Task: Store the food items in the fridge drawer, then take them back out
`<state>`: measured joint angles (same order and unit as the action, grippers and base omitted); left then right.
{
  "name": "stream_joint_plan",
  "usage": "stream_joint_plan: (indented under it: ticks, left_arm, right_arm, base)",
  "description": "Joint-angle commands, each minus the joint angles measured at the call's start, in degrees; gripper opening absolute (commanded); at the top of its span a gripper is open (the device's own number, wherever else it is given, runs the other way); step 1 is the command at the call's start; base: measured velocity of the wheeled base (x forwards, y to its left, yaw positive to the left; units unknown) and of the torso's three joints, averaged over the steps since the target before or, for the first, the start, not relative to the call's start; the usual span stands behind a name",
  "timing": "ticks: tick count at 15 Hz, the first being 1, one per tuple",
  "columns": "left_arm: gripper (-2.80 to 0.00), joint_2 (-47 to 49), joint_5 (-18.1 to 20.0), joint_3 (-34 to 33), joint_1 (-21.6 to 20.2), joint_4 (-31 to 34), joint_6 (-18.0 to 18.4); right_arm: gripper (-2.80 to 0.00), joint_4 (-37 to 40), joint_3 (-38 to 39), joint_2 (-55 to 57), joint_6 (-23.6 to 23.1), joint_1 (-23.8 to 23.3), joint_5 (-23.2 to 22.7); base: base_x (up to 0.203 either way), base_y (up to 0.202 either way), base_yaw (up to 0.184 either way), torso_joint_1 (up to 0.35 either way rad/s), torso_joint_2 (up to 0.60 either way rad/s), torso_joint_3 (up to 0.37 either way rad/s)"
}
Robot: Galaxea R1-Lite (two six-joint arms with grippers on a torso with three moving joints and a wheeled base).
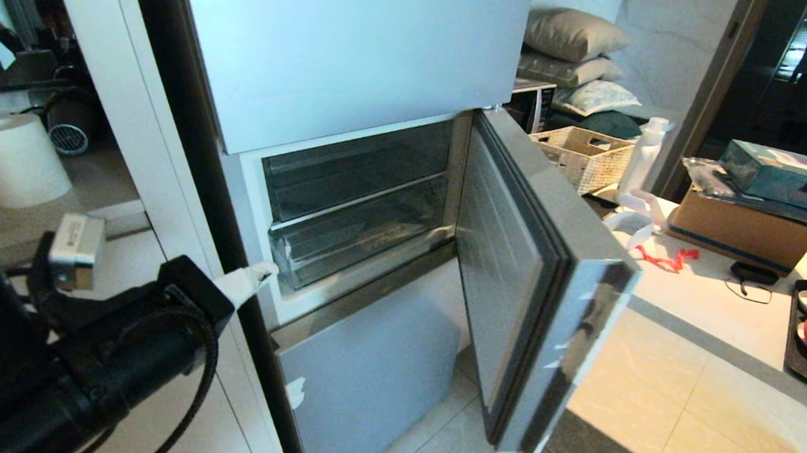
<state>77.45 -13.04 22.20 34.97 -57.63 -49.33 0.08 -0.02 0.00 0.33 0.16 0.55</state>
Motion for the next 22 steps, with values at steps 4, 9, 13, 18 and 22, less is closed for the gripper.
stream_joint_plan:
  ticks: [4,9,13,18,22]
  left_arm:
    - [-2.8,-22.1,-1.2,13.8,0.1,28.6,27.6]
    - [-2.8,-38.3,-6.3,14.2,-13.5,55.3,31.9]
    - [-2.8,-43.3,-8.9,-4.4,-32.0,50.6,37.5]
    - [-2.8,-63.8,5.1,-21.8,-33.1,56.1,47.9]
    - [-2.8,-77.6,15.9,-18.9,-34.9,65.9,55.3]
  right_arm:
    - [-2.8,-0.1,0.0,0.1,0.0,0.0,0.0]
    - [-2.8,-0.1,0.0,0.1,0.1,0.0,0.1]
    - [-2.8,-0.1,0.0,0.1,0.4,0.0,0.1]
    - [-2.8,0.0,0.0,0.1,0.8,0.0,0.1]
    - [-2.8,-0.1,0.0,0.1,2.1,0.0,1.1]
  base:
    - [0.0,0.0,0.0,0.0,0.0,0.0]
    - [0.0,0.0,0.0,0.0,0.0,0.0]
    - [0.0,0.0,0.0,0.0,0.0,0.0]
    - [0.0,0.0,0.0,0.0,0.0,0.0]
    - [0.0,0.0,0.0,0.0,0.0,0.0]
